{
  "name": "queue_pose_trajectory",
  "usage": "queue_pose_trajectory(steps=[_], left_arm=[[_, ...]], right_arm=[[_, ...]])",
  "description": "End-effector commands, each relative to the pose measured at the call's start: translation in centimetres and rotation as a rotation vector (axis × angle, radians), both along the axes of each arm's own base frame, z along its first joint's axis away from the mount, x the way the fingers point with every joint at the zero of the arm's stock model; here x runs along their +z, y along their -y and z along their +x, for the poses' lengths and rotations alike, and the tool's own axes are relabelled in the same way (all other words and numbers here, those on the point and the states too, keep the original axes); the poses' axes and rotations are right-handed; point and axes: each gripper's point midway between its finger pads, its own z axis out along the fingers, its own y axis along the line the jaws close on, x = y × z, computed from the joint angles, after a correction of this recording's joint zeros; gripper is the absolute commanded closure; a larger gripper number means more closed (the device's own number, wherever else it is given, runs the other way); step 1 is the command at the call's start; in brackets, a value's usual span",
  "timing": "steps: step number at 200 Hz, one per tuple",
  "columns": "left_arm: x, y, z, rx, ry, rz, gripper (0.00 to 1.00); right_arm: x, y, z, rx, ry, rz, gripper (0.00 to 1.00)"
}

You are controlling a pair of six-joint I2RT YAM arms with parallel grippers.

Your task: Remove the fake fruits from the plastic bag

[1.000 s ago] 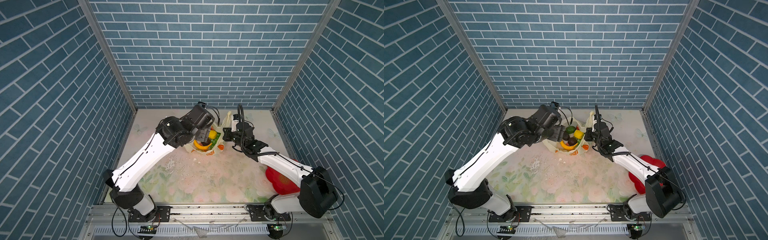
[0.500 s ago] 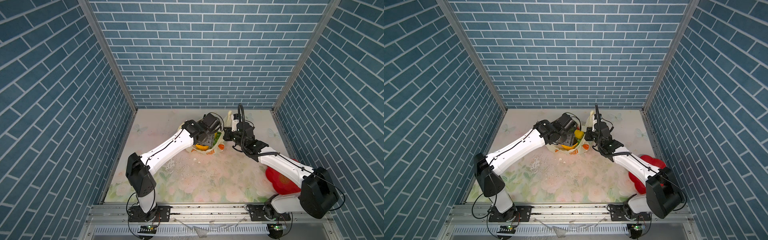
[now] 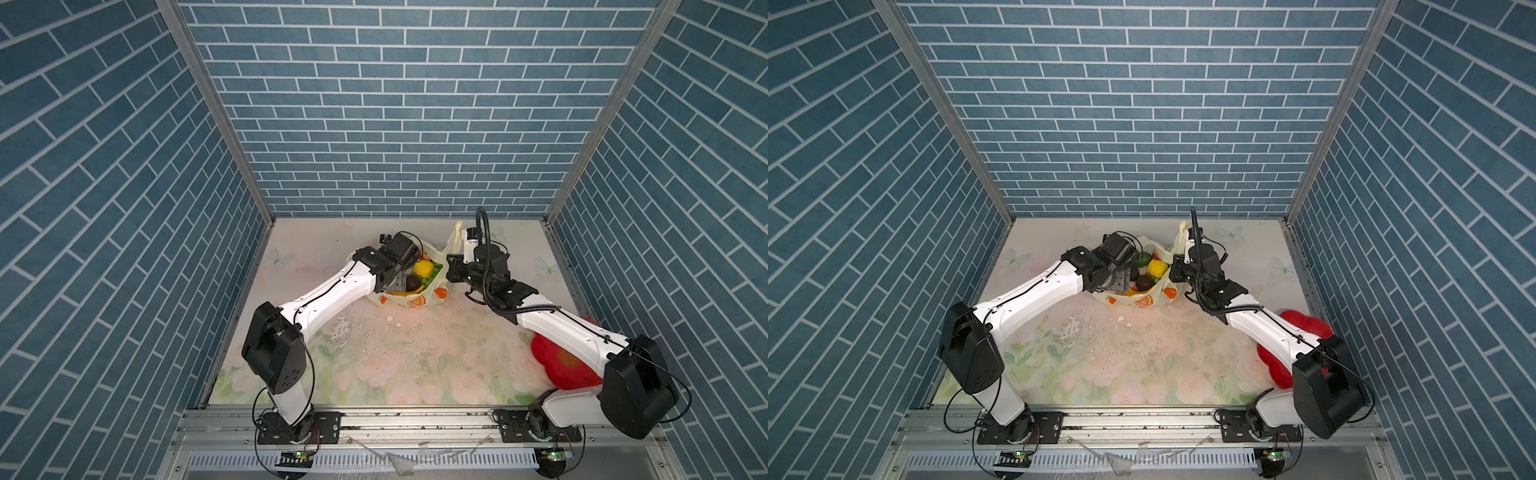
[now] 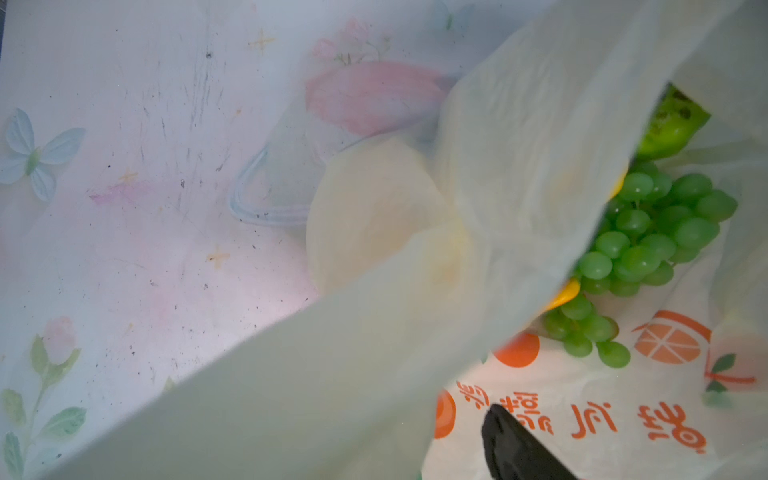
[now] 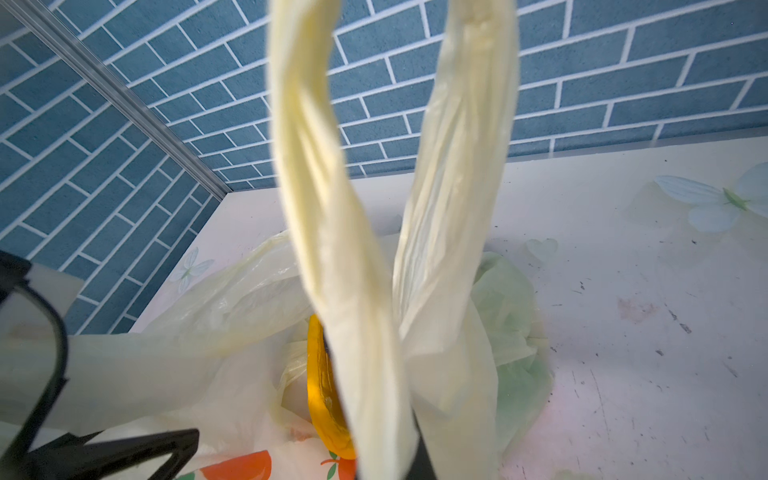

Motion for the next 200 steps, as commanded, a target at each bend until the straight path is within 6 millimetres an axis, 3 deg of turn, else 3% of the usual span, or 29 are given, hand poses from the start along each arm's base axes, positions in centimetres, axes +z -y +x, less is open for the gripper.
queue_pose_trajectory(steps=[1,36,84,121,148,183,200], left_arm=[[-0.4,-0.3,1.0,0.019,0.009,-0.039,0.16],[-2.1,0.5,2.3,0.003,-0.027,-0.069,0.27],[-4.4,-0.9,4.1,0.048,-0.072,-0.146,0.68],[-5.9,-3.0,5.4,0.144,-0.077,-0.406,0.98],[-5.3,-2.4,5.8,0.118,-0.043,-0.488,1.0],[-3.9,-0.6,5.3,0.044,-0.016,-0.477,1.0],[-2.9,-0.4,5.1,0.023,0.005,-0.452,1.0]], right_arm=[[0.2,-0.1,-0.4,0.022,0.021,-0.008,1.0],[0.2,-0.2,-0.3,0.02,0.017,-0.014,1.0],[-0.2,1.0,0.4,-0.011,0.0,0.006,1.0],[-1.9,3.4,1.3,-0.025,-0.039,0.155,1.0],[-3.2,3.5,1.4,-0.001,-0.069,0.257,1.0],[-3.2,3.8,1.2,-0.014,-0.083,0.23,1.0],[-2.8,4.8,0.7,-0.04,-0.08,0.167,0.88]])
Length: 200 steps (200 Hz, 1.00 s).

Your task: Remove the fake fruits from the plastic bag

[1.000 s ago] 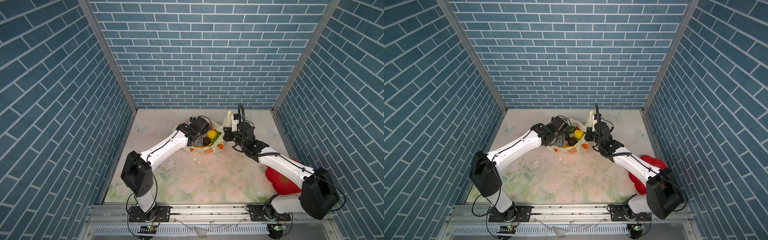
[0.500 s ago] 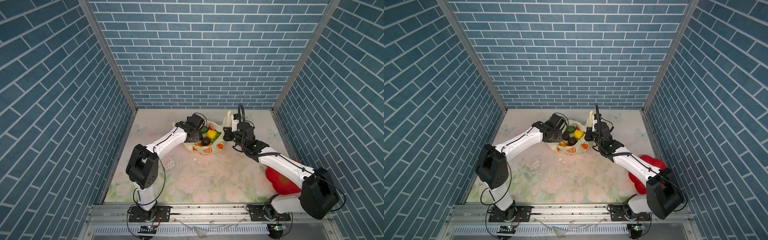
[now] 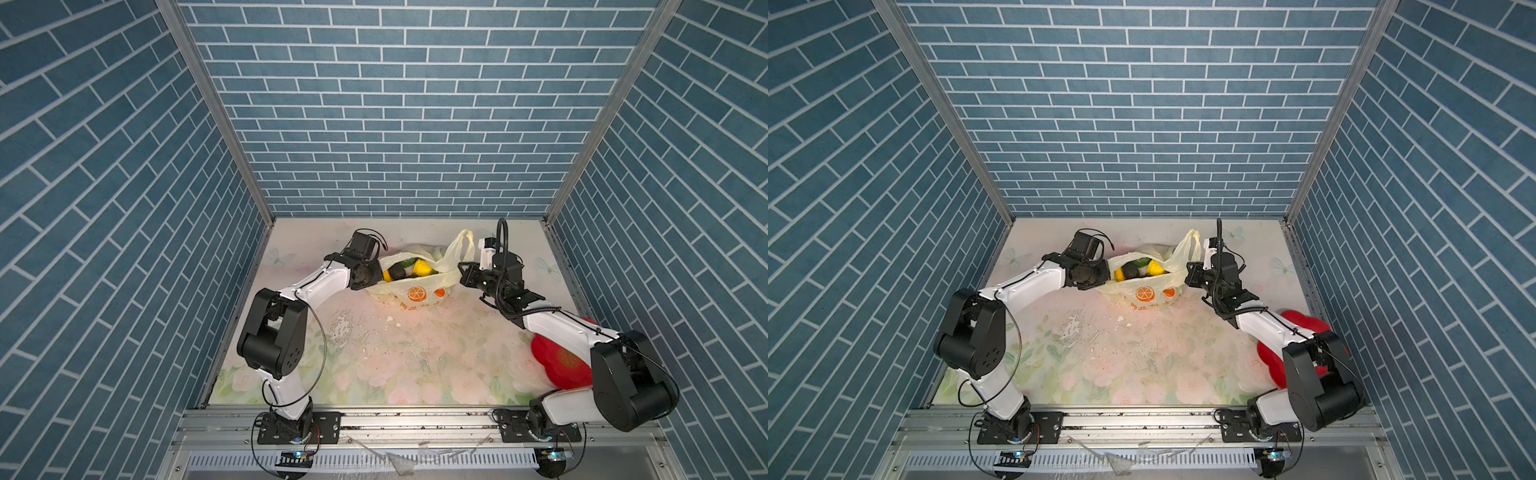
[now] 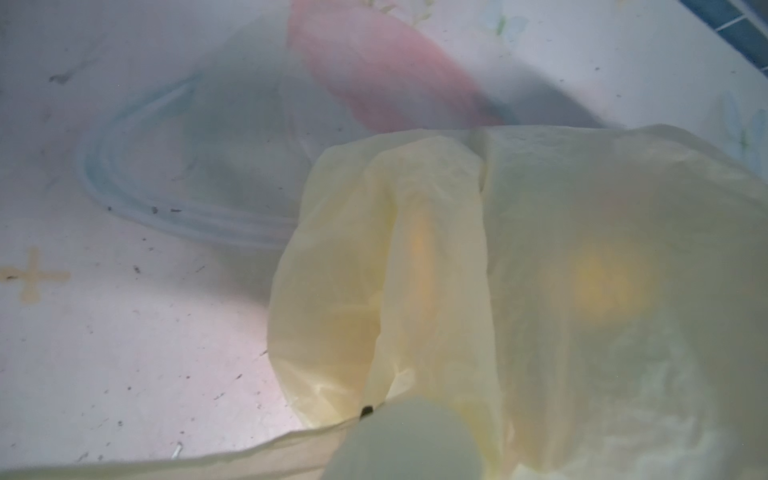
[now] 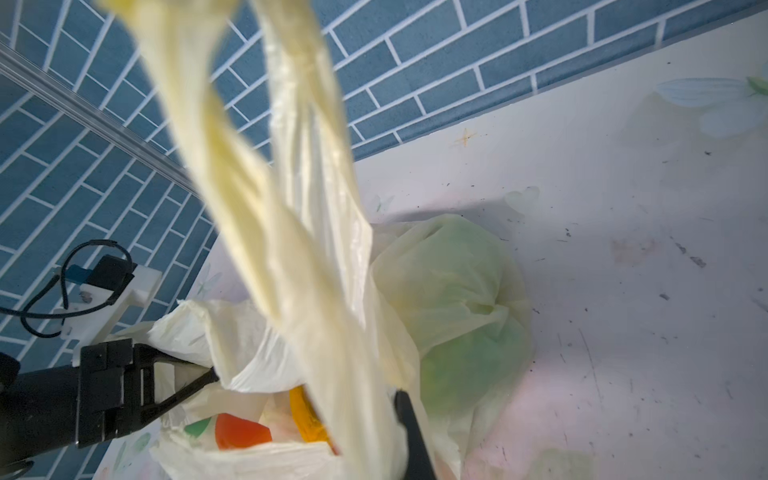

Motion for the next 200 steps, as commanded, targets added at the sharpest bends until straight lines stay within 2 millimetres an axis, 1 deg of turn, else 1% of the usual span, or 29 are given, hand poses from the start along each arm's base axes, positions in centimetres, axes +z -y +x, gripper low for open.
queue_pose_trajectory(steps=[1,18,30,35,51,66,79,95,107,135,147,158,173,192,200], left_arm=[[3.4,1.2,0.3,-0.046,0.092,-0.013,1.0],[4.5,1.5,0.1,-0.062,0.121,0.011,1.0],[5.4,1.6,0.0,-0.072,0.144,0.028,1.0],[5.7,1.6,-0.1,-0.075,0.154,0.036,1.0],[6.6,1.7,-0.2,-0.086,0.185,0.057,1.0],[7.1,1.8,-0.2,-0.094,0.204,0.062,1.0],[7.4,2.1,-0.2,-0.103,0.215,0.061,1.0],[7.8,2.2,-0.3,-0.111,0.226,0.062,1.0],[8.1,2.4,-0.3,-0.118,0.234,0.063,1.0],[8.1,2.1,-0.3,-0.115,0.236,0.073,1.0],[8.0,2.1,-0.4,-0.115,0.236,0.076,1.0],[7.9,2.1,-0.4,-0.12,0.233,0.077,1.0],[8.0,2.3,-0.5,-0.124,0.234,0.074,1.0],[8.1,2.4,-0.6,-0.129,0.238,0.071,1.0],[8.0,2.4,-0.6,-0.132,0.237,0.073,1.0]], right_arm=[[1.9,0.5,-0.6,-0.011,0.029,-0.019,0.87],[2.4,1.3,-1.3,-0.019,0.018,-0.109,0.72],[2.9,2.4,-1.7,-0.052,0.018,-0.191,0.62],[3.3,2.9,-2.0,-0.061,0.02,-0.231,0.56],[4.4,4.3,-2.7,-0.098,0.02,-0.345,0.45],[5.9,5.2,-3.3,-0.122,0.03,-0.442,0.38],[7.3,5.4,-3.8,-0.121,0.048,-0.521,0.34],[8.8,5.0,-4.4,-0.11,0.071,-0.63,0.31],[10.0,4.6,-4.7,-0.1,0.084,-0.678,0.28],[12.1,4.5,-5.2,-0.093,0.109,-0.698,0.26],[12.8,3.8,-5.4,-0.07,0.126,-0.699,0.26],[13.1,2.6,-5.6,-0.028,0.135,-0.702,0.26],[13.0,0.3,-5.8,0.033,0.141,-0.715,0.25],[12.1,-1.8,-5.1,0.075,0.13,-0.737,0.23],[11.2,-2.4,-4.6,0.088,0.113,-0.748,0.22]])
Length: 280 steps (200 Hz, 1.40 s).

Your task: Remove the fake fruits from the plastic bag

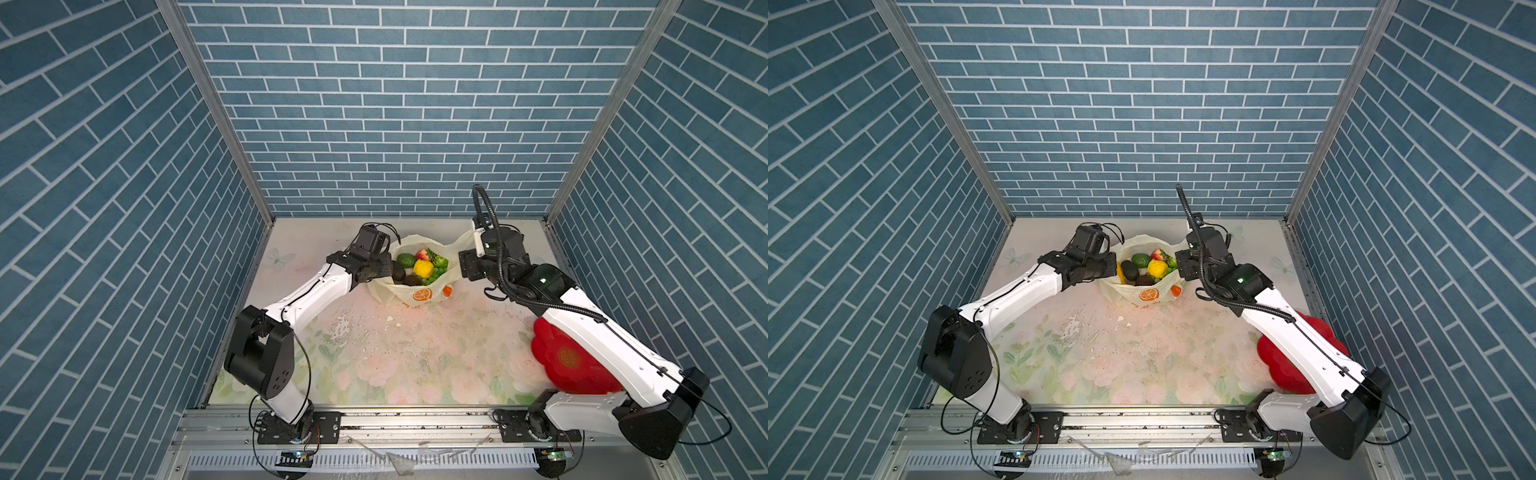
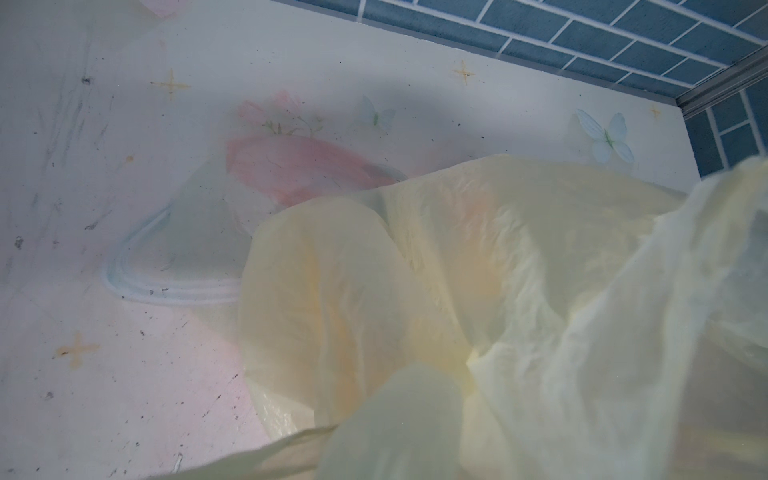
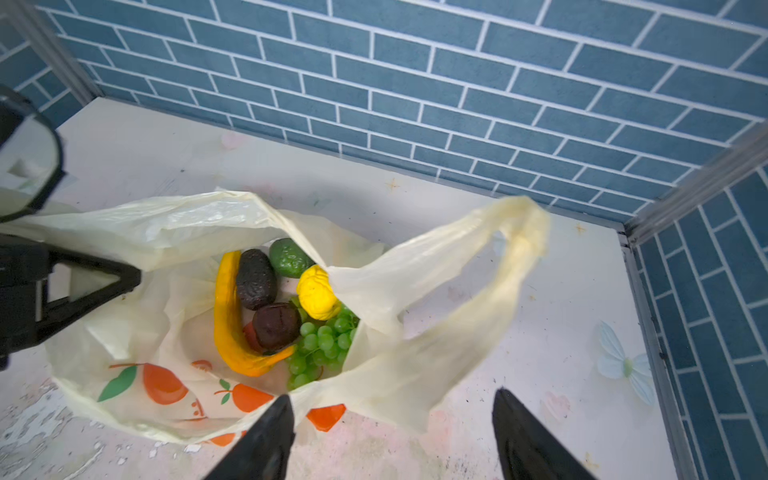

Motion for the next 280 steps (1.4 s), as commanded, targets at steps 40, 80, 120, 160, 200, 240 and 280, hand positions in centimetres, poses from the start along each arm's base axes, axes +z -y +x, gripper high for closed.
queue_pose_trajectory(steps=[40,80,120,160,200,240,280], left_arm=[[1.7,0.0,-0.5,-0.025,0.037,0.008,1.0],[1.6,0.0,-0.9,-0.04,0.046,0.0,1.0],[1.3,0.3,-1.4,-0.067,0.049,-0.018,1.0],[0.7,0.2,-1.6,-0.075,0.041,-0.041,1.0],[-0.6,-2.6,-1.0,-0.013,0.013,-0.075,1.0],[-1.6,-6.2,-0.4,0.076,0.018,-0.109,1.0],[-1.9,-5.6,-0.1,0.045,-0.003,-0.088,0.99]], right_arm=[[-5.1,-3.4,3.2,0.031,-0.113,-0.187,0.18],[-8.5,-2.7,6.1,-0.042,-0.174,-0.297,0.17],[-10.7,-1.4,9.1,-0.134,-0.2,-0.346,0.16],[-12.6,-0.4,12.0,-0.185,-0.21,-0.361,0.34],[-12.6,0.6,14.1,-0.195,-0.241,-0.152,0.97],[-11.2,2.2,15.6,-0.177,-0.313,0.259,1.0],[-10.1,-0.2,15.5,-0.099,-0.327,0.456,1.0]])
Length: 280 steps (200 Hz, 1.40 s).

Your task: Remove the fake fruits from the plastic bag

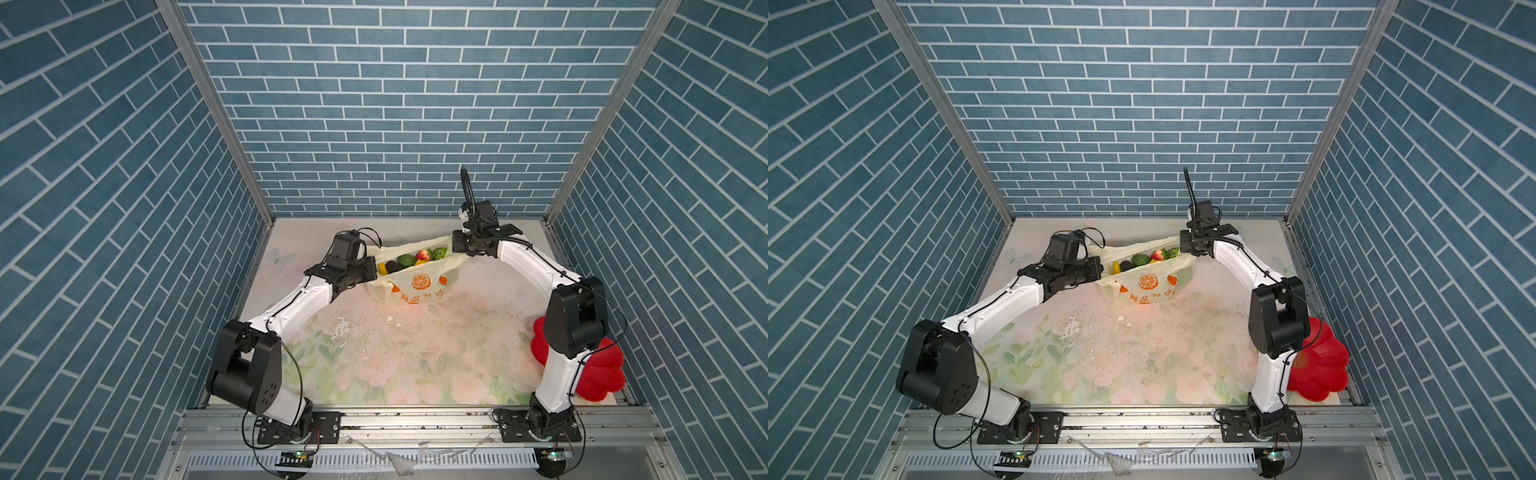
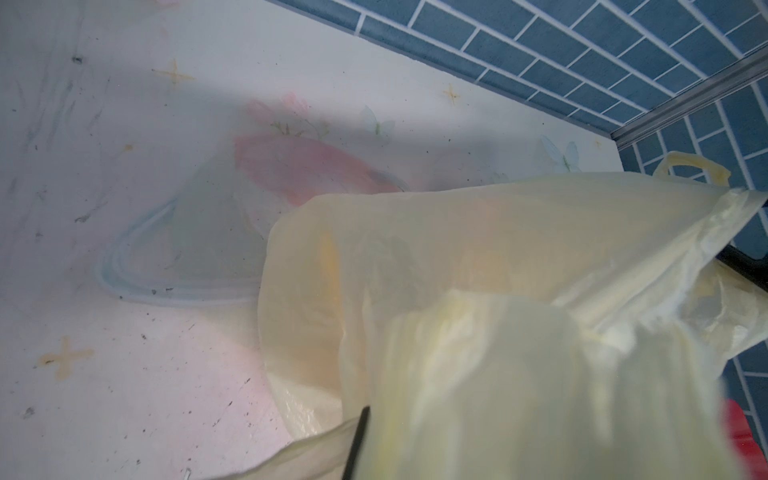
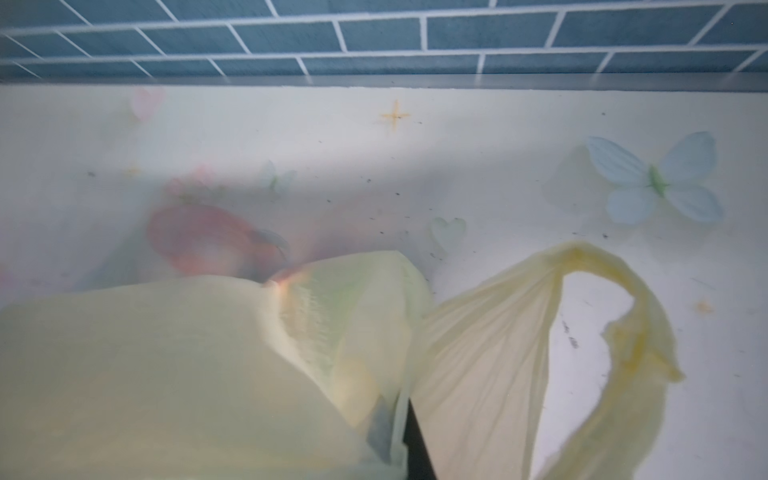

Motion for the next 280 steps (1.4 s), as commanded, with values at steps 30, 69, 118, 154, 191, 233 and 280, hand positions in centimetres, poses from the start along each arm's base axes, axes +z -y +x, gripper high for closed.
queue_pose_trajectory(steps=[30,69,118,154,191,233,280], left_arm=[[-0.5,-0.6,-0.6,0.002,-0.052,0.147,0.7],[-0.9,-0.8,-2.2,0.037,-0.116,0.241,0.36],[-3.6,0.1,-3.4,0.002,-0.212,0.252,0.33],[-7.1,-2.0,-3.6,0.05,-0.255,0.217,0.85],[-7.5,-1.9,-3.4,0.026,-0.202,0.091,0.99],[-3.7,2.7,-3.5,-0.122,-0.07,0.151,1.0],[-2.5,4.1,-3.6,-0.139,-0.032,0.164,1.0]], right_arm=[[4.0,-2.0,-0.8,0.007,0.057,0.239,1.0],[4.8,-2.4,-2.5,0.028,0.075,0.256,1.0],[5.1,-1.8,-3.4,0.011,0.1,0.286,1.0],[5.2,0.5,-1.7,-0.065,0.115,0.363,1.0],[5.6,0.7,0.6,-0.057,0.103,0.523,1.0],[5.7,-0.7,0.8,-0.021,0.096,0.478,1.0],[6.1,2.2,-1.8,-0.058,0.097,0.152,0.45]])
